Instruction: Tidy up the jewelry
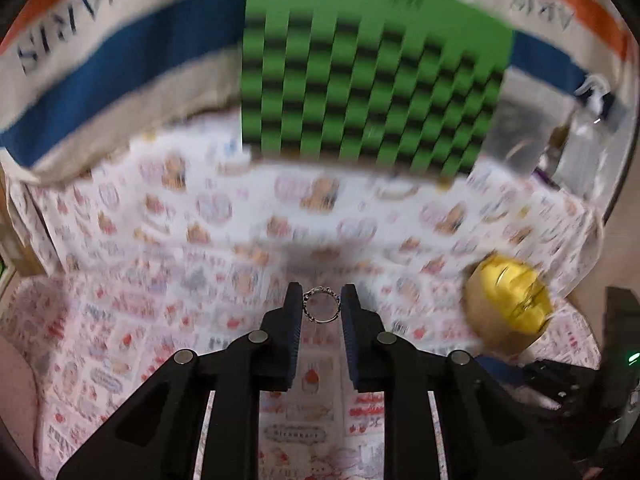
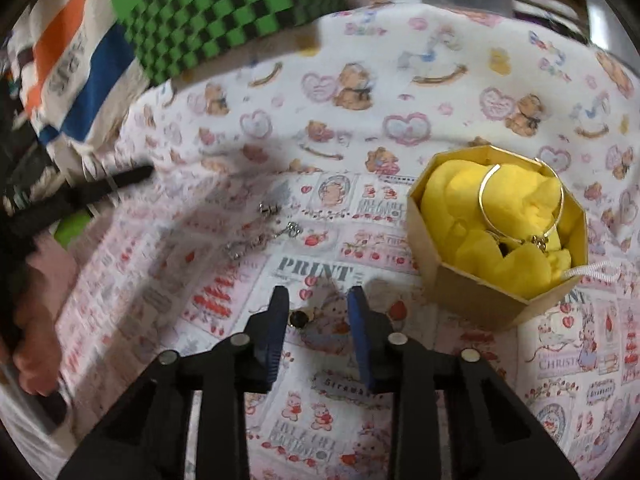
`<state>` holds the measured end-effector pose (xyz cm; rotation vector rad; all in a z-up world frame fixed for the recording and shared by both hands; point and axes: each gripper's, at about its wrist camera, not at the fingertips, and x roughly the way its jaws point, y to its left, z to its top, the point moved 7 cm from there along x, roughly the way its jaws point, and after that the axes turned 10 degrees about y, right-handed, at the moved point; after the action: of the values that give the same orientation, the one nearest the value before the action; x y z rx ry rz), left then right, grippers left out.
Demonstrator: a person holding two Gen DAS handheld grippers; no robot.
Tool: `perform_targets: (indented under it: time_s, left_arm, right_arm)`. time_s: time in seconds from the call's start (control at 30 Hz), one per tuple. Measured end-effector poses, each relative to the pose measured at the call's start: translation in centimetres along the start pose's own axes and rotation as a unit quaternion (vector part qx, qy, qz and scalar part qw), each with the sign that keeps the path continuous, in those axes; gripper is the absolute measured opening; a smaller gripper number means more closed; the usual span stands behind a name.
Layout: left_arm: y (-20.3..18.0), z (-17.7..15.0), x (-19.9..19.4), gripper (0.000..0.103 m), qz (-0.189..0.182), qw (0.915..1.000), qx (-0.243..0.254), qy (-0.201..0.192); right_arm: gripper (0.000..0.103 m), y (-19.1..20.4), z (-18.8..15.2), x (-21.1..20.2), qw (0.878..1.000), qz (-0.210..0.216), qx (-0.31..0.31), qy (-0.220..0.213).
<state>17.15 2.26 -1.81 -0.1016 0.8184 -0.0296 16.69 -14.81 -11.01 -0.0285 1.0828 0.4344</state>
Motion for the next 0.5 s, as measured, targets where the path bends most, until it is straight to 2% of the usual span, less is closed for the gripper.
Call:
perform_targets:
  time_s: [0.2, 0.3, 0.43, 0.5]
  left_arm:
    - [-0.5, 0.9, -1.5, 0.018, 0.005, 0.9993, -0.006, -0.038]
    - [-0.1, 0.8, -1.2, 0.018, 0.005, 0.9993, -0.011, -0.035]
    - [-0.1, 0.5, -0.9, 0.018, 0.011, 0.9993, -0.014, -0.033]
    - [-0.1, 0.5, -0.9, 0.018, 0.013, 0.9993, -0.014, -0.033]
  right_arm:
    - [0.024, 1.2, -0.1, 0.7, 0.999, -0.022, -0.04, -0.003]
    - [0.023, 0.9, 0.0, 1.4, 0.999, -0.025, -0.037, 0.013]
    - [0.011, 0.7, 0.0, 1.6, 0.999, -0.033, -0.034, 0.018]
    - [0.011, 0.7, 0.0, 1.6, 0.999, -0.033, -0.034, 0.018]
